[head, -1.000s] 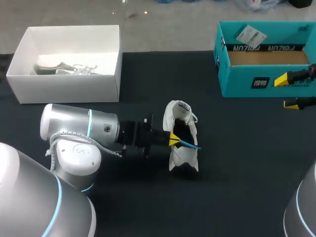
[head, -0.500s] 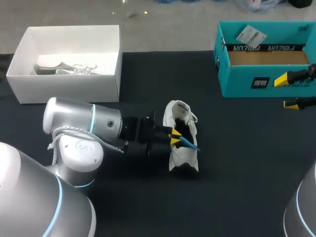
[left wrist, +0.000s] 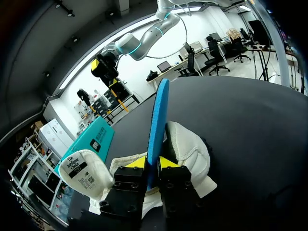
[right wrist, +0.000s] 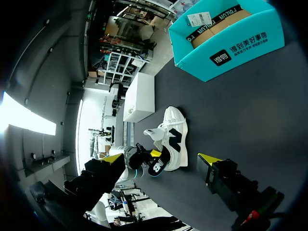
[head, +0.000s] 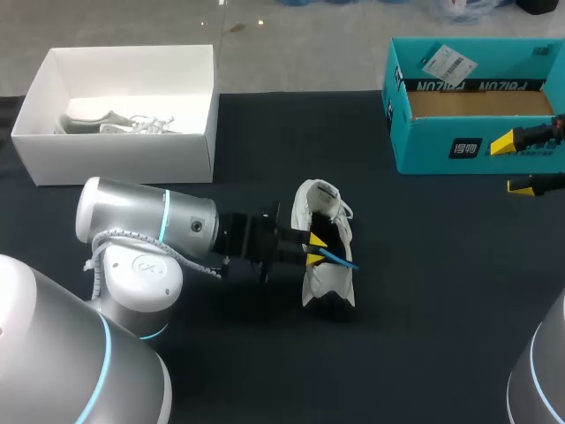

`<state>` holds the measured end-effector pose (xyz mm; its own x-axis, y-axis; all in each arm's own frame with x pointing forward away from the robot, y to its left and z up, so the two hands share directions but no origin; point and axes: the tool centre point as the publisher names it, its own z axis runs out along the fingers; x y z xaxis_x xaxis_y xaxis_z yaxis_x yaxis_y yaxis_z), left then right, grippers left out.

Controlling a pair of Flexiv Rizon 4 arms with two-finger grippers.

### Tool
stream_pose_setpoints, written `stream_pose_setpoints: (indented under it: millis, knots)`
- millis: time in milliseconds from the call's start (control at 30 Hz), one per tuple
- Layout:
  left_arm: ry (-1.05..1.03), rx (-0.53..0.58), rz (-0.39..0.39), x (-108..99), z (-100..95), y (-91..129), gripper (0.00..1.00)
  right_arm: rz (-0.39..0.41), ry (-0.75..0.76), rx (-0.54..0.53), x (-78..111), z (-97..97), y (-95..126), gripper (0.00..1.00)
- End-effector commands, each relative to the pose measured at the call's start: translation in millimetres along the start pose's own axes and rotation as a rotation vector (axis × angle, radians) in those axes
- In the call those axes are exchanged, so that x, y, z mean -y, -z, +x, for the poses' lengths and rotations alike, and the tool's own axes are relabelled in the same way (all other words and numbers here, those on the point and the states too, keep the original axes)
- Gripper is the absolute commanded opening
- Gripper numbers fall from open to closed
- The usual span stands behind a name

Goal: Take the shoe out of the shoebox, open the shoe tongue, remove and reinsert the insole, then place the shoe into the shoebox

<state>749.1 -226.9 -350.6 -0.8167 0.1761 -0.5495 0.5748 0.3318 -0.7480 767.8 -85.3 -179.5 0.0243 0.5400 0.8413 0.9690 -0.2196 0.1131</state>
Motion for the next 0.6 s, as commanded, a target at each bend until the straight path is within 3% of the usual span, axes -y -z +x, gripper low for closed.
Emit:
stream_pose_setpoints:
  millis: [33, 333, 600]
  knots:
    - [0.004, -0.032, -0.004, -4.8, -5.4, -9.6, 0.0, 0.0, -0.001, 0.003, 0.5, 0.1, -0.3, 1.0]
    - [0.006, -0.017, -0.061, -26.5, -4.4, -6.5, 0.0, 0.0, -0.001, 0.003, 0.5, 0.1, -0.3, 1.0]
    - [0.008, -0.004, -0.084, -32.6, -3.7, -4.8, 0.0, 0.0, -0.001, 0.003, 0.5, 0.1, -0.3, 1.0]
